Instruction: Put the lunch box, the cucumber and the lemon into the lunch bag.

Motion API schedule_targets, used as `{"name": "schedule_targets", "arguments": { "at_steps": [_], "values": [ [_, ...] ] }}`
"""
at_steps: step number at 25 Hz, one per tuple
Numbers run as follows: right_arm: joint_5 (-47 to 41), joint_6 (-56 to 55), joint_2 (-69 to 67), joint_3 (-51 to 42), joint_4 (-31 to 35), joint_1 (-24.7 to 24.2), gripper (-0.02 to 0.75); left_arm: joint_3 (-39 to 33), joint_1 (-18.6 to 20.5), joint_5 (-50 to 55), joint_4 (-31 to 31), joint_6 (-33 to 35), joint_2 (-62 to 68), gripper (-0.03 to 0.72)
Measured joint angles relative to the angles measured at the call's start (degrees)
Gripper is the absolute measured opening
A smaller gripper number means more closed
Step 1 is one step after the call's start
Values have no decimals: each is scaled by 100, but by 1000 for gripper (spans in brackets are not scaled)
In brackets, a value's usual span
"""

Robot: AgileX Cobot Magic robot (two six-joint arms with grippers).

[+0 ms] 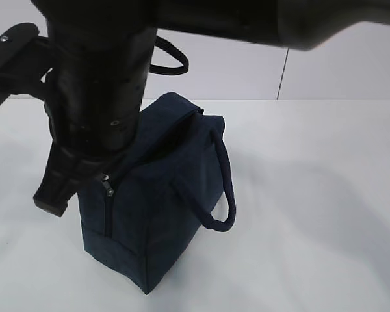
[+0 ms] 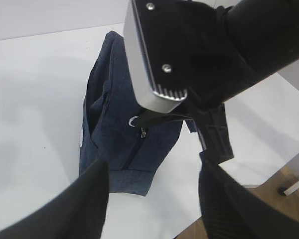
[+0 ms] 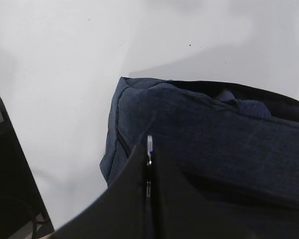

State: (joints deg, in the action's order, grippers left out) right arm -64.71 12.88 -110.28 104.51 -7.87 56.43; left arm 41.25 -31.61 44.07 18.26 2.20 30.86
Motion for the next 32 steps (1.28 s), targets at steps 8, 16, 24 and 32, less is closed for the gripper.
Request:
{"name": "schedule_targets", "arguments": {
  "at_steps": [8,16,24,32],
  "values": [
    [182,0,-22,12,-166,-84,20,0,0,0,0,0,0,404],
    [576,0,-66,12,-31,-487,20,0,0,0,0,0,0,404],
    [768,-31,-66,15,66,-642,20,0,0,0,0,0,0,404],
    [946,-20,-79,15,310,-642,20,0,0,0,0,0,0,404]
  ]
}}
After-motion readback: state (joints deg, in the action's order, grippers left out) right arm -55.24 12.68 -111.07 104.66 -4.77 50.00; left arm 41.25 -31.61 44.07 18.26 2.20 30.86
